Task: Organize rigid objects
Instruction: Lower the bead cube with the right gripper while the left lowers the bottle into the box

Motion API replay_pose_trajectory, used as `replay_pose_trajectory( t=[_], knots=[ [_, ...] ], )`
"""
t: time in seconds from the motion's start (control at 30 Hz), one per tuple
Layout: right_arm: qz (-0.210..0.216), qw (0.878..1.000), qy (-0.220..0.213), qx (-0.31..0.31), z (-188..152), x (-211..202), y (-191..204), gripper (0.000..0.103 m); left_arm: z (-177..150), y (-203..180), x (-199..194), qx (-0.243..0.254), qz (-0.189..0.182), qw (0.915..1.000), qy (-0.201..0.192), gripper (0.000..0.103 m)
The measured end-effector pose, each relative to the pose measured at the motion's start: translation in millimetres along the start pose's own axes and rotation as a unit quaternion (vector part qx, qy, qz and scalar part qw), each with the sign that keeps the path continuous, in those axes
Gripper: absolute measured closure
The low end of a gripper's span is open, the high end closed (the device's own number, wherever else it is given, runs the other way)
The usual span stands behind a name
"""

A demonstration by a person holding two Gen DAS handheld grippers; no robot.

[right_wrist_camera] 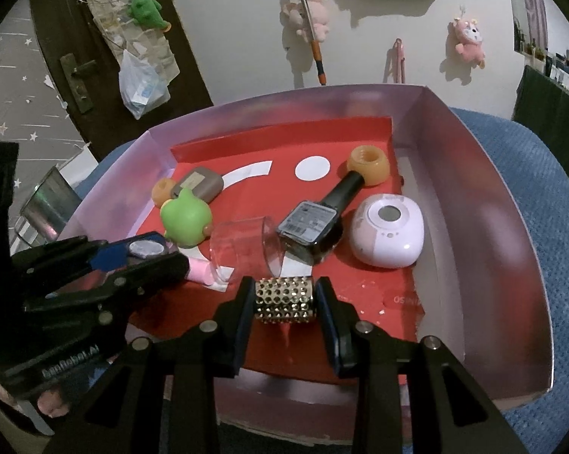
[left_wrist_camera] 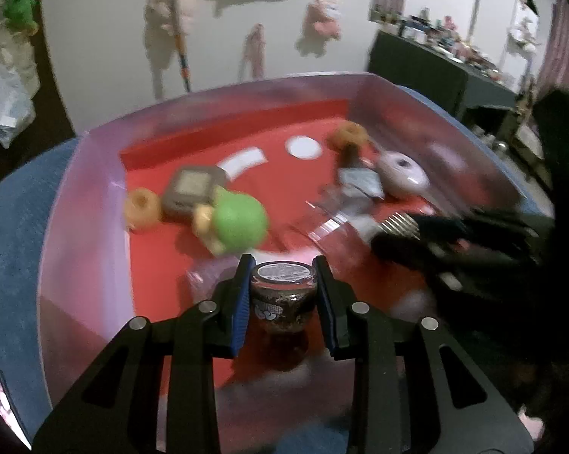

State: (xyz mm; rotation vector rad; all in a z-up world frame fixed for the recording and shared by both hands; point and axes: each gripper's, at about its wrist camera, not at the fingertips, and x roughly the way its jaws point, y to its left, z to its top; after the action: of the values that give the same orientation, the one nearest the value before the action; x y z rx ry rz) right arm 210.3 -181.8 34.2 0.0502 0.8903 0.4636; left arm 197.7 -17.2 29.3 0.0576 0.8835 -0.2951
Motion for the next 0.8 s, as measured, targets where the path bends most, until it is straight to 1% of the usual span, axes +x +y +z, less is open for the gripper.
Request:
replay_pose_trajectory(
  t=[0.03, 0.07, 0.13, 0.17, 0.2, 0.27, 0.4, 0.47, 0.6, 0.7, 0.8],
  knots=[
    [0.0, 1.0, 0.0, 0.001, 0, 0, 0, 0.068, -6, 0, -2, -0.009, -0.044, 0.9989, 0.017, 0.074],
    [0.001, 1.0, -0.001, 0.003, 0, 0, -1, 0.068, -7, 0, -2, -0.009, -0.051, 0.9985, 0.017, 0.074],
    [0.003, 1.0, 0.0, 0.008, 0, 1, -3, 0.068, -10, 3, 7, -0.013, -0.053, 0.9976, 0.043, 0.074],
    [0.005, 1.0, 0.001, 0.01, 1, 2, -3, 0.068, -11, 5, 12, -0.018, -0.055, 0.9972, 0.047, 0.074],
    [0.005, 1.0, 0.001, 0.011, 1, 2, -3, 0.068, -9, 8, 12, -0.022, -0.056, 0.9974, 0.041, 0.074],
    [0.006, 1.0, 0.001, 0.01, 1, 2, -4, 0.068, -5, 12, 14, -0.031, -0.041, 0.9979, 0.039, 0.074],
    [0.005, 1.0, 0.001, 0.01, 1, 2, -4, 0.068, -4, 16, 16, -0.042, -0.04, 0.9978, 0.031, 0.074],
    [0.006, 1.0, 0.001, 0.009, 1, 2, -4, 0.068, -5, 17, 16, -0.046, -0.029, 0.9982, 0.024, 0.074],
    [0.005, 1.0, 0.0, 0.005, 1, 3, -3, 0.068, -5, 22, 19, -0.045, 0.026, 0.9986, 0.01, 0.074],
    [0.003, 1.0, -0.001, 0.004, 1, 4, -2, 0.068, -2, 26, 19, -0.054, 0.031, 0.998, 0.007, 0.074],
    [0.001, 1.0, -0.002, 0.003, 1, 4, -1, 0.068, 2, 26, 19, -0.05, 0.038, 0.998, 0.007, 0.074]
  ],
)
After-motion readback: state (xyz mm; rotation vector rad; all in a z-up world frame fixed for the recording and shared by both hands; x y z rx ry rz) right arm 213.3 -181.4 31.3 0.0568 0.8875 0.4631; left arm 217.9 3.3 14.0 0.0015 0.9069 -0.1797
